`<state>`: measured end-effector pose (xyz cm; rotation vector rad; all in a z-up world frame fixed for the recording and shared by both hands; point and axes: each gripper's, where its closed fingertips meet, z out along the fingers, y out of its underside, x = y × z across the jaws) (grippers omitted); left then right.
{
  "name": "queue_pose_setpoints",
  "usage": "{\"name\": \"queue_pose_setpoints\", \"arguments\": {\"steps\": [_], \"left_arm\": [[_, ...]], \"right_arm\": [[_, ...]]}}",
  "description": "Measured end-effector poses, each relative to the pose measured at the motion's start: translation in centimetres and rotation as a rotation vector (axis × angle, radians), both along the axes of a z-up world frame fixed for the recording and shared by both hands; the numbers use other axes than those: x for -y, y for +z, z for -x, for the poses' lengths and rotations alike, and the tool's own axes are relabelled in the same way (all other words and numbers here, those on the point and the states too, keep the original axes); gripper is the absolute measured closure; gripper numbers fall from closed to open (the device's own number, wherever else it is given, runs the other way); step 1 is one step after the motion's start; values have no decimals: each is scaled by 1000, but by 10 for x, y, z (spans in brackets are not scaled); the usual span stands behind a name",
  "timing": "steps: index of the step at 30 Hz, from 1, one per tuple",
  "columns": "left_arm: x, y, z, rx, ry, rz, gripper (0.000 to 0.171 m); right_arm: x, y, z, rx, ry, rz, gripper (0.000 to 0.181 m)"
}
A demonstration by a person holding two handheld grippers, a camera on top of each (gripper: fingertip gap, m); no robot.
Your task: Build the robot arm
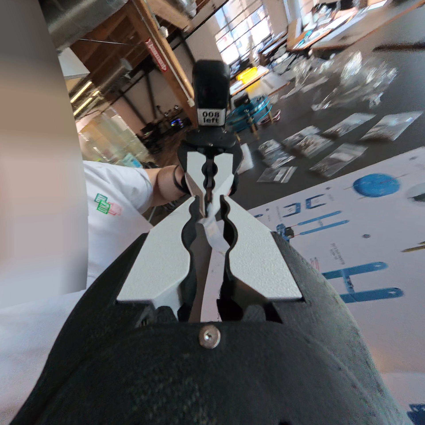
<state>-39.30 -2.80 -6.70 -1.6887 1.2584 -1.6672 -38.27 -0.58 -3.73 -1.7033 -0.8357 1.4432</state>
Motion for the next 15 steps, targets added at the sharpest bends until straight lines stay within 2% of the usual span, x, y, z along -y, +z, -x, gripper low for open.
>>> {"name": "queue_pose_setpoints", "arguments": {"steps": [2,3,5,9,15], "left_arm": [[-4,-5,-1,-29,35,-40,171],[-6,-6,-1,-36,50,-51,171],[-8,-7,-1,-41,66,-54,171],[-10,-8,-1,-46,79,-32,171],[-13,-12,-2,-64,104,-40,171]], "right_arm": [[6,7,-1,28,-9,-35,180],[10,5,1,61,4,-23,181],[18,-6,9,118,42,24,181],[9,-34,17,173,5,111,181],[1,-37,17,136,-38,130,181]]}}
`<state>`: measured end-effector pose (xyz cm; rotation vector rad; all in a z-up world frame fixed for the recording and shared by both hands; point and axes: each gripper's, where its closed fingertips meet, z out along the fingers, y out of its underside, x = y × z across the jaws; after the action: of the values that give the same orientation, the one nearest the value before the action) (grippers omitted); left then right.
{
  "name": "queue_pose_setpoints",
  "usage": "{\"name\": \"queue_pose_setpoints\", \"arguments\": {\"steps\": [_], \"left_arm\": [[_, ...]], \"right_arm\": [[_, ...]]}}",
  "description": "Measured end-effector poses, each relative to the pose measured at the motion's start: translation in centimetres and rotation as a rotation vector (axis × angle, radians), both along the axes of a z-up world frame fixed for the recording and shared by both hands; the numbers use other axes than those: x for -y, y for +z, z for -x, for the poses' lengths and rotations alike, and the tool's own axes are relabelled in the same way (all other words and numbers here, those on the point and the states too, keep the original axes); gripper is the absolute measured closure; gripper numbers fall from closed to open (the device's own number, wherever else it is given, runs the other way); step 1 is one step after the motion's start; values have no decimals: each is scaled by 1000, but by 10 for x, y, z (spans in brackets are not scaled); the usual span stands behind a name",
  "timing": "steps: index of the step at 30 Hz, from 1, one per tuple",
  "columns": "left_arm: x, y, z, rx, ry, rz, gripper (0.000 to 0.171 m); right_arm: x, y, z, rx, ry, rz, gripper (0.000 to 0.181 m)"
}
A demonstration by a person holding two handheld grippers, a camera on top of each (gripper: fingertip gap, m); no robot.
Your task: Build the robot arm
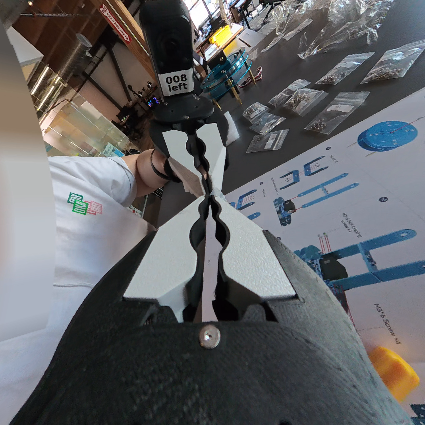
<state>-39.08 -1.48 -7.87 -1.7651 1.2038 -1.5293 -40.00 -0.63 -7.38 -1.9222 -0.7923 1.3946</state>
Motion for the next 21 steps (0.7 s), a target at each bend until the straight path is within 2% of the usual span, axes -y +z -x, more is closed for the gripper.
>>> {"name": "queue_pose_setpoints", "arguments": {"steps": [8,16,21], "left_arm": [[-3,-4,-2,-33,34,-75,171],[-6,-18,-2,-132,78,-223,171],[-5,-14,-2,-105,71,-201,171]], "right_arm": [[-4,-5,-2,30,-36,6,181],[-7,-17,0,55,-53,61,181],[-4,-14,-1,59,-38,64,181]]}}
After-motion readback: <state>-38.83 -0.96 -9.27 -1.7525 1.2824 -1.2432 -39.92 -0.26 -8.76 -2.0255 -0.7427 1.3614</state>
